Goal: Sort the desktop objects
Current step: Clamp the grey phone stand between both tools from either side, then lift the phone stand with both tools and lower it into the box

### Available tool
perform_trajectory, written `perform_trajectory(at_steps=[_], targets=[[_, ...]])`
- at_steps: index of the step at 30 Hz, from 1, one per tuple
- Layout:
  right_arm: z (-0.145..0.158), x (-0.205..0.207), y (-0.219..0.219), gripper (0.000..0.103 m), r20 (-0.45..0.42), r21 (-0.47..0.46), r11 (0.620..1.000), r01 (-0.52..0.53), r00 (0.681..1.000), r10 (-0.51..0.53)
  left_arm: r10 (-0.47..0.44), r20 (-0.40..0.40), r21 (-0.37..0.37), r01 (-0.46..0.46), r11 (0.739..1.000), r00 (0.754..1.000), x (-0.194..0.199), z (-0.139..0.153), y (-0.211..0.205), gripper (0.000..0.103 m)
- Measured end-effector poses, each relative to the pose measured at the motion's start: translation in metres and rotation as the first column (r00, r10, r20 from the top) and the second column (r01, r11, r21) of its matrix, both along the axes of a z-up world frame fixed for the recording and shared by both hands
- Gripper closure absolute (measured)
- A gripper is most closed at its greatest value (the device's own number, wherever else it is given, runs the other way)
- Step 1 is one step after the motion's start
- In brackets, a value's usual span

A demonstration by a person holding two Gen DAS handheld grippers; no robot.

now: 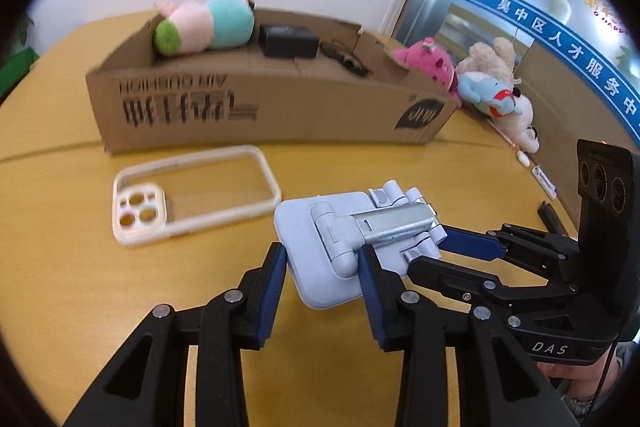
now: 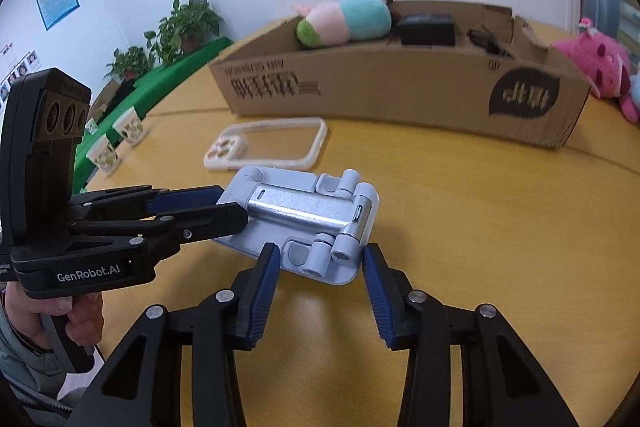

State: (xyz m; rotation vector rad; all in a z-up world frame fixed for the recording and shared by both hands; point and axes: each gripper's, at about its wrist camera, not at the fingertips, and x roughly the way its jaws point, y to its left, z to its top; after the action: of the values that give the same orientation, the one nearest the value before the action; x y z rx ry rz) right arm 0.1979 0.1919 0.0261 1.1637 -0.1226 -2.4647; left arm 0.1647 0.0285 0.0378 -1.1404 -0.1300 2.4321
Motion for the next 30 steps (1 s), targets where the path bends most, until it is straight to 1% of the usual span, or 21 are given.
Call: perform_trajectory(at_steps=[4, 9, 11, 14, 17, 21, 23, 26, 28, 30], targets=[[0.029, -0.004, 0.007, 0.061, -0.082, -0.013, 0.999, 0.031, 0.996, -0.032, -0.014, -0.093, 0.018, 0.015, 1.000, 0.996, -0.010, 0.032, 0.007, 0.067], [0.072, -0.018, 0.020, 0.061, -0.186, -0.006, 0.997, 0.081, 0.979, -0.081, -0.041, -0.195, 0.031, 0.048, 0.998, 0.980, -0.031, 0.073, 0.021, 0.067], [0.087, -0.024, 0.023, 0.061, -0.220, -0.006, 0.995, 0.097, 0.971, -0.096, -0.048, -0.249, 0.024, 0.056, 0.998, 0.967, -0.040, 0.091, 0.024, 0.067], [0.111, -0.038, 0.024, 0.061, -0.277, -0.006, 0.994, 0.114, 0.955, -0.111, -0.044, -0.308, 0.019, 0.052, 0.998, 0.950, -0.052, 0.113, 0.028, 0.067], [0.131, -0.058, 0.022, 0.061, -0.320, -0.014, 0.994, 0.110, 0.941, -0.109, -0.031, -0.348, 0.014, 0.039, 0.999, 0.937, -0.071, 0.130, 0.023, 0.067], [0.151, -0.093, 0.011, 0.061, -0.355, -0.012, 0.996, 0.090, 0.931, -0.089, 0.002, -0.383, 0.009, 0.002, 1.000, 0.924, -0.098, 0.146, 0.012, 0.067], [0.159, -0.119, 0.006, 0.061, -0.358, -0.023, 0.997, 0.070, 0.931, -0.074, 0.017, -0.398, -0.001, -0.019, 1.000, 0.917, -0.117, 0.152, 0.004, 0.067], [0.166, -0.152, -0.008, 0.061, -0.358, -0.026, 0.999, 0.048, 0.932, -0.054, 0.036, -0.388, 0.000, -0.040, 0.999, 0.921, -0.143, 0.155, -0.007, 0.067], [0.168, -0.177, -0.016, 0.061, -0.359, -0.026, 0.999, 0.028, 0.933, -0.036, 0.050, -0.364, 0.007, -0.051, 0.999, 0.930, -0.162, 0.153, -0.017, 0.067], [0.165, -0.204, -0.024, 0.061, -0.341, -0.040, 0.999, 0.009, 0.940, -0.022, 0.064, -0.336, 0.004, -0.067, 0.998, 0.940, -0.184, 0.148, -0.025, 0.067]])
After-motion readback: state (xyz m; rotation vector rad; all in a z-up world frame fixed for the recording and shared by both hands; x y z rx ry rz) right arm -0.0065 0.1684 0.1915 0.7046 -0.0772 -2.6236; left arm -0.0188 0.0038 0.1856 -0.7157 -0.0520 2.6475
